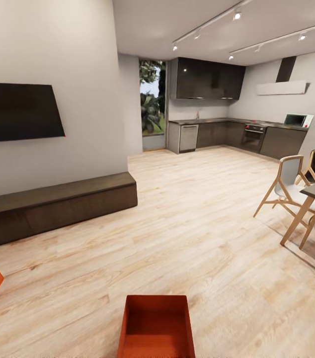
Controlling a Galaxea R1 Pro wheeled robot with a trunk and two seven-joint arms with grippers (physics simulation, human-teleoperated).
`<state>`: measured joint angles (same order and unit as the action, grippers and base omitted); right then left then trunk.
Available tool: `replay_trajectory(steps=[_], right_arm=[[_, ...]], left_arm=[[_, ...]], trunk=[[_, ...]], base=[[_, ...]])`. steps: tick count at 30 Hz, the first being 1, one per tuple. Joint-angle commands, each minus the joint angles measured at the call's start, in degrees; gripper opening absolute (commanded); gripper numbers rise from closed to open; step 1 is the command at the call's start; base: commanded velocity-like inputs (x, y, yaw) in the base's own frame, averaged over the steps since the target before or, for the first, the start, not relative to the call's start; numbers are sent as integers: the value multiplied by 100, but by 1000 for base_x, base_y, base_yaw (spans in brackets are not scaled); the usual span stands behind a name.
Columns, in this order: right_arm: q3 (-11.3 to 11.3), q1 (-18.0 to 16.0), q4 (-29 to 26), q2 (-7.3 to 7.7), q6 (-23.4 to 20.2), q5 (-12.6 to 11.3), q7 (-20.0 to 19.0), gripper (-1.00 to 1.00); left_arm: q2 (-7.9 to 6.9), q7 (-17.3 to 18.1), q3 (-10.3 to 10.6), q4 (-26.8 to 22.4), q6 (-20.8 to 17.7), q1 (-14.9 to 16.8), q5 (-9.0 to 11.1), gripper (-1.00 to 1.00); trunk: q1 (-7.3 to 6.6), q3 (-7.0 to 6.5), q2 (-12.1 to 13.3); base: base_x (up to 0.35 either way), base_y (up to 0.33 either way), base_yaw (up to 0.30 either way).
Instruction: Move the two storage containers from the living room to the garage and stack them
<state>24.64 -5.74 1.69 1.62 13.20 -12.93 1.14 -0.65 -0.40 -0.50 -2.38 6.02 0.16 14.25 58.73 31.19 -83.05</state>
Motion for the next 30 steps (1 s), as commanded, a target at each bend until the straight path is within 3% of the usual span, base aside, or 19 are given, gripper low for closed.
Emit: replay_trajectory(steps=[1,30], right_arm=[[49,-6,17,-1,37,-47,5,100],[11,-6,16,-43,33,-88,18,100]], left_arm=[[1,-4,-2,0,14,2,17,100],[1,-4,-2,0,14,2,17,100]], trunk=[[0,14,-3],[0,281,-3]], base=[[0,0,0],[0,0,0]])
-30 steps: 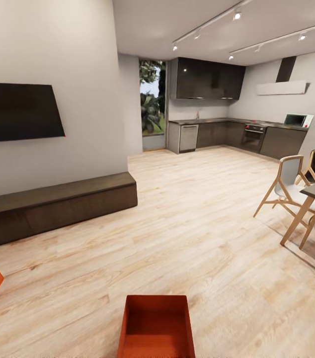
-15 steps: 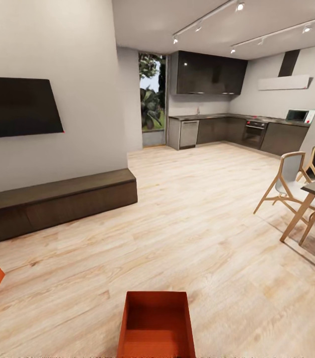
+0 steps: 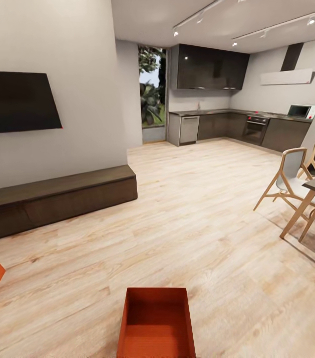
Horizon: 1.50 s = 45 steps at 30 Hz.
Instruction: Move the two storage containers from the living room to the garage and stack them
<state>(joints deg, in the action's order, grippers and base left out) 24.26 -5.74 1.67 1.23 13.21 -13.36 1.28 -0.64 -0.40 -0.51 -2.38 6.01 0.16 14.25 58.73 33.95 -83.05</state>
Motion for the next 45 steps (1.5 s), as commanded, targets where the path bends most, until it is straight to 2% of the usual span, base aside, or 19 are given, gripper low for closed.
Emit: replay_trajectory(steps=[1,45], right_arm=[[48,-6,18,-1,33,-45,4,100],[44,-6,18,10,33,-67,26,100]], left_arm=[[-1,-4,-2,1,14,2,17,100],[-6,-4,-2,1,14,2,17,100]], trunk=[[0,14,-3],[0,419,-3]], base=[[0,0,0],[0,0,0]])
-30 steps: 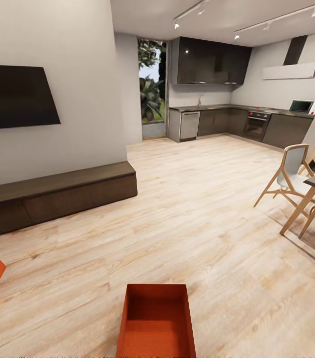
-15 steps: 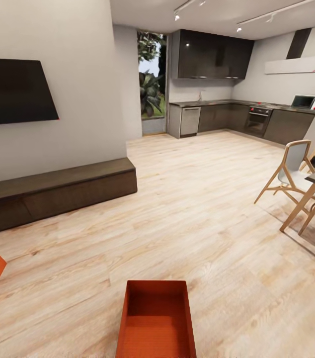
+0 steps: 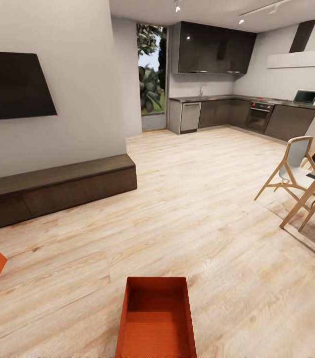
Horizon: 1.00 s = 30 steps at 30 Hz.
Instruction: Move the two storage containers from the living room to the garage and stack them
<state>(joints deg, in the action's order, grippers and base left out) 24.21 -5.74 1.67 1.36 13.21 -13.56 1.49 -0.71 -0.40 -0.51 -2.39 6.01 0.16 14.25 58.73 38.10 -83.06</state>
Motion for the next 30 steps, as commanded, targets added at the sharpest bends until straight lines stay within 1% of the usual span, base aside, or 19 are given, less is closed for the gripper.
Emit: replay_trajectory(steps=[1,30], right_arm=[[49,-6,18,-1,33,-45,5,100],[49,-6,18,13,42,-32,9,100]], left_arm=[[0,-4,-2,1,14,2,17,100],[4,-4,-2,1,14,2,17,100]], trunk=[[0,14,-2],[0,281,-2]], base=[[0,0,0],[0,0,0]])
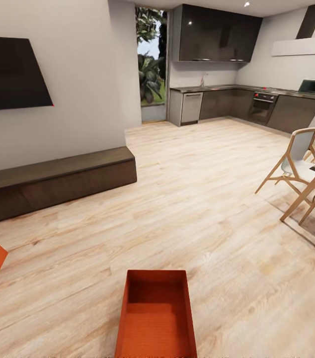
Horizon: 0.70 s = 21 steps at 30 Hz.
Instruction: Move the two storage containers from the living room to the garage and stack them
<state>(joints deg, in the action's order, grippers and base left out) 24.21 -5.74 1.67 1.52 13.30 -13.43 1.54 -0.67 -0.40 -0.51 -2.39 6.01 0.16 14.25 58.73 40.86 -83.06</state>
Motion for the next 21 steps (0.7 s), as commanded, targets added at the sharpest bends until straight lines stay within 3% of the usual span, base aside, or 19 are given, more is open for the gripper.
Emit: replay_trajectory(steps=[1,21], right_arm=[[49,-6,18,-3,33,-46,4,100],[49,-6,18,-3,33,-46,4,100]], left_arm=[[1,-4,-2,2,15,2,17,100],[-3,-4,-2,2,15,2,17,100]], trunk=[[0,13,-2],[0,198,-2]], base=[[0,0,0],[0,0,0]])
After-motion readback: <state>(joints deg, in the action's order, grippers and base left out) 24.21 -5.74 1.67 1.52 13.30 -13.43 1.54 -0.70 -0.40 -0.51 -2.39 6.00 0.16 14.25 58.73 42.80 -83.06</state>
